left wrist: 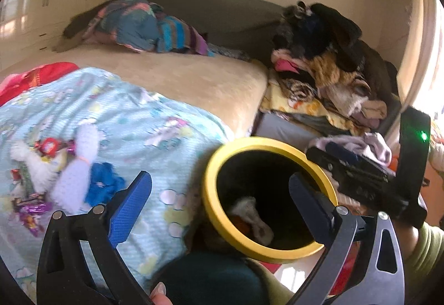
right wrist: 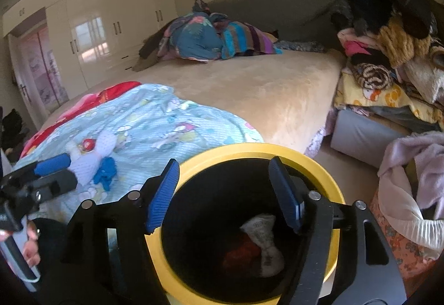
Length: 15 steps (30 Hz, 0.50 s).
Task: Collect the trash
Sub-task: 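Open both tools to drop the bags into the bin, then move both tools back over the remaining trash on the quilt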
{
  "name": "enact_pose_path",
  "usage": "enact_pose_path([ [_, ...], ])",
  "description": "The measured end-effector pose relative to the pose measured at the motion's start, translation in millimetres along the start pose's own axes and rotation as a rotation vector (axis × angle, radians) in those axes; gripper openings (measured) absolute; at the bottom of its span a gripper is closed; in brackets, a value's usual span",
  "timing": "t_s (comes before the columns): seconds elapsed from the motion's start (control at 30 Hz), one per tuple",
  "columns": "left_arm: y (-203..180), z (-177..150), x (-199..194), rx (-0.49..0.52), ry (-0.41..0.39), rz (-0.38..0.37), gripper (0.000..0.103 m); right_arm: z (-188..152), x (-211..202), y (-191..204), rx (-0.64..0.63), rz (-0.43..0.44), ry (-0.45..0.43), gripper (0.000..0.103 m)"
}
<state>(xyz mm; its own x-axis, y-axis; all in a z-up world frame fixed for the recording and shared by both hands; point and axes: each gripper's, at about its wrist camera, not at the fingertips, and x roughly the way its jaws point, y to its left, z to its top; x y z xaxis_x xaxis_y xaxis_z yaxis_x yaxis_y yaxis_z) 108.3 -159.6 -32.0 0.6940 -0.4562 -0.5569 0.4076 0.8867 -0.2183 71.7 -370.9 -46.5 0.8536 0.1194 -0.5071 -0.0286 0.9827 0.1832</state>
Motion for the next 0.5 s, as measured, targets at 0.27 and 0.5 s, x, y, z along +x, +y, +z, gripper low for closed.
enact_pose_path([
  [0.27,23.1,9.7,-28.6,-0.03,-0.086,0.08,0.096,1.6,-4.4,39.2,-0.066,0.059,-0.018,0.067],
  [0.5,44.7,13.7,-47.0,-0.071,-0.128,0.131,0.096,3.8,-5.8,69.6,-0.116,0.12,-0.019,0.068],
])
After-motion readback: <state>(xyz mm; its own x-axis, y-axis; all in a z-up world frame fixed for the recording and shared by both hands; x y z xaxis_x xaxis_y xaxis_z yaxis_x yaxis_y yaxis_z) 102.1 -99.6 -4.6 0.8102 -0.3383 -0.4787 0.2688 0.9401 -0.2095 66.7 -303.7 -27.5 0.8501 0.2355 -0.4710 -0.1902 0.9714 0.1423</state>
